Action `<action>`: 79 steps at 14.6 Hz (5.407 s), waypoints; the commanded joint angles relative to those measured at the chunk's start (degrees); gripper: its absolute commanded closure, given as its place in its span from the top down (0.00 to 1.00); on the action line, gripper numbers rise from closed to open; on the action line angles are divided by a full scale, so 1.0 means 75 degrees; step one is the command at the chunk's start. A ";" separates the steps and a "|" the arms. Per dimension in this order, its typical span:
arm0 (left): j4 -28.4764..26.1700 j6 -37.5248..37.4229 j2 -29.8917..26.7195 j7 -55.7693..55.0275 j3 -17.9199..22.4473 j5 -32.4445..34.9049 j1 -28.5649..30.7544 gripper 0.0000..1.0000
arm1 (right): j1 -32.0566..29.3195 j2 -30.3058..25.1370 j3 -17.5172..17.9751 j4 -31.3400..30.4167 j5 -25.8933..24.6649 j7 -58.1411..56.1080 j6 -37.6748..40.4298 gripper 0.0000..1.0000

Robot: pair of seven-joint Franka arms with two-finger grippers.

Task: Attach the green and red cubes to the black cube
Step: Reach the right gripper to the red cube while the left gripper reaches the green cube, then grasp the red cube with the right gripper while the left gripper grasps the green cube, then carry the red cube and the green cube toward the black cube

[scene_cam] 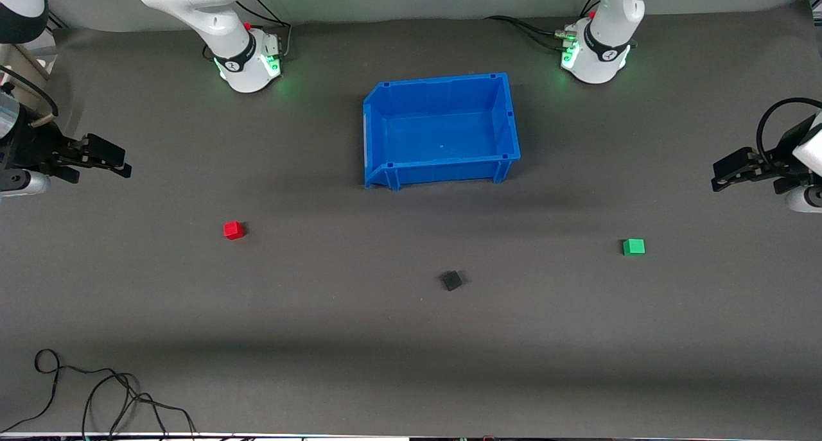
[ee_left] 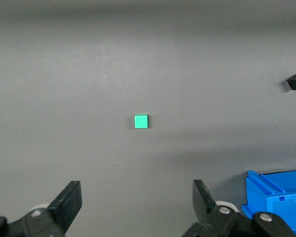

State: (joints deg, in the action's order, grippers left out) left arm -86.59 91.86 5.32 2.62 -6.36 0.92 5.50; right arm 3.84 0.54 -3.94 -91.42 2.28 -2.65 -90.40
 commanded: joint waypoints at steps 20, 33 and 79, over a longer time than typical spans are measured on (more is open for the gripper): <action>-0.0864 0.1647 0.1926 -0.6441 0.0122 0.0206 0.0462 1.00 | 0.0309 0.0291 -0.0013 -0.1072 -0.0140 -0.0069 -0.0728 1.00; -0.2857 0.4532 0.3005 -1.0990 0.0122 0.0206 0.0438 0.92 | 0.0730 0.1496 -0.0025 -0.4708 -0.0152 -0.0210 -0.6683 1.00; -0.0350 0.4228 0.4048 -1.3895 -0.0300 -0.0556 -0.1120 0.00 | 0.0402 0.2249 -0.0223 -0.4289 0.1993 0.0151 -0.6045 0.00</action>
State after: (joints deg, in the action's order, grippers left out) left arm -91.61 124.72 34.48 -99.80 -9.13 -2.64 -2.11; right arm 6.64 19.66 -4.65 -126.17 15.83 -6.13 -141.75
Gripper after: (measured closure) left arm 0.604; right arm 0.604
